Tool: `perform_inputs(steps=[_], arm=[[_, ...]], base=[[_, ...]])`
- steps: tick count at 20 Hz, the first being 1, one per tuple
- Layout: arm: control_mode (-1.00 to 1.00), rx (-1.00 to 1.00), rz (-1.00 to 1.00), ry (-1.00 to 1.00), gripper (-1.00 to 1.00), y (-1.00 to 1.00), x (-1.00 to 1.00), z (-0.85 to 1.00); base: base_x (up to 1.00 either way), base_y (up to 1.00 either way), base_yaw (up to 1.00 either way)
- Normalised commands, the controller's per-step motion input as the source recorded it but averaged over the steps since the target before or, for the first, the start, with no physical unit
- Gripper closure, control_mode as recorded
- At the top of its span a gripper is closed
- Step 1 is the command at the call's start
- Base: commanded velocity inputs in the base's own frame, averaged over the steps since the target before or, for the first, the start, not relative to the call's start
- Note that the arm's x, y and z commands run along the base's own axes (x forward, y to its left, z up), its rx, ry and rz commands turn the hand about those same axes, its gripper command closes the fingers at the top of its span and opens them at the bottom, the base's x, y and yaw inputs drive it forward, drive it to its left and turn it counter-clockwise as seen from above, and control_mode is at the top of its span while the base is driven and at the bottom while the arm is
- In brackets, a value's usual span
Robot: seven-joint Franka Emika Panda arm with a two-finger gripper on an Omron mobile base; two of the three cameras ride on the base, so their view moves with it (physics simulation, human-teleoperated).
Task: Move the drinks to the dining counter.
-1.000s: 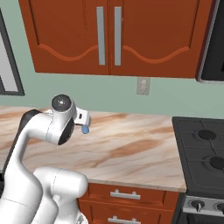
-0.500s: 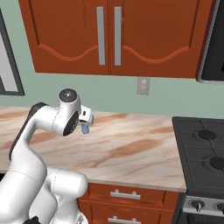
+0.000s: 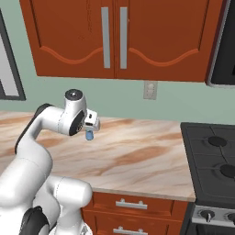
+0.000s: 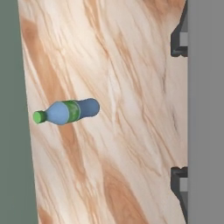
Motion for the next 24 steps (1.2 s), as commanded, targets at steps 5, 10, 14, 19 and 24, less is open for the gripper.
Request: perform_inputs(steps=[5,10,14,19,24], arm=[[-1.0,-0.04,0.0,0.01,-1.0,0.0,0.0,-0.03],[-1.0,-0.03,0.0,0.0,-1.0,0.0,0.0,0.0],[-1.0,0.0,0.0,0.0,-1.0,0.0,0.01,-0.01],[-1.0,-0.03,0.0,0.03,-1.0,0.02,0.09,-0.14],[-1.0,-0.02,0.0,0.04,-1.0,0.01,0.32,-0.02]], base=[[0.0,0.0,0.0],[0.0,0.0,0.0],[0.0,0.0,0.0],[0.0,0.0,0.0],[0.0,0.0,0.0]])
